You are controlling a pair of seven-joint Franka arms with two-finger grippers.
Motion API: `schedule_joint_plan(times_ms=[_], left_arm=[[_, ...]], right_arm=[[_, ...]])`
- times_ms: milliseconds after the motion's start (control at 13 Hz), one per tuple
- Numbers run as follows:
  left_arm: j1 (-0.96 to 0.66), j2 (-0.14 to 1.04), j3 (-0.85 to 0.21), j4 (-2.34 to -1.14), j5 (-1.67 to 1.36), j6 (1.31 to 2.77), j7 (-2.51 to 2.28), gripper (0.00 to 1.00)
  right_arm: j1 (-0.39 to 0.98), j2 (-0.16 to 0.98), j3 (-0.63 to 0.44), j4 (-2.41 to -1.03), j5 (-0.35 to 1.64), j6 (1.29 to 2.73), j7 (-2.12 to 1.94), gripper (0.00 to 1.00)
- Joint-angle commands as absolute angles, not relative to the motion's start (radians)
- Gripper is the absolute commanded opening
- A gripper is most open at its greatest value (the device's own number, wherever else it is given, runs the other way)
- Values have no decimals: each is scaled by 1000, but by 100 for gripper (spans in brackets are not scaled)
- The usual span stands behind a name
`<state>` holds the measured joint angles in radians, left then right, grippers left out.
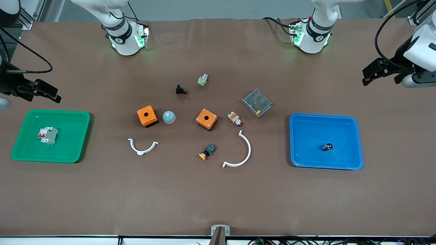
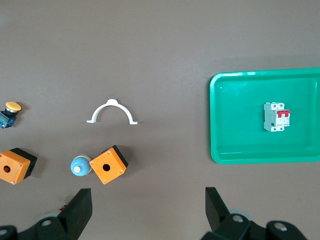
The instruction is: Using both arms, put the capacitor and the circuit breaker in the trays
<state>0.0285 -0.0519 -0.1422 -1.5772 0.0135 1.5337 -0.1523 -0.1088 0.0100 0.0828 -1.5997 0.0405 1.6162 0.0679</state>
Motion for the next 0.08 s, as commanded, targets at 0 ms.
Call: schedule_joint_plan(times_ms=[0], left_arm=[[31,-58,-141,-1571,3,1523,-130,100]], right_arm=[[-112,2,89,-1601,25,1620,71,100]])
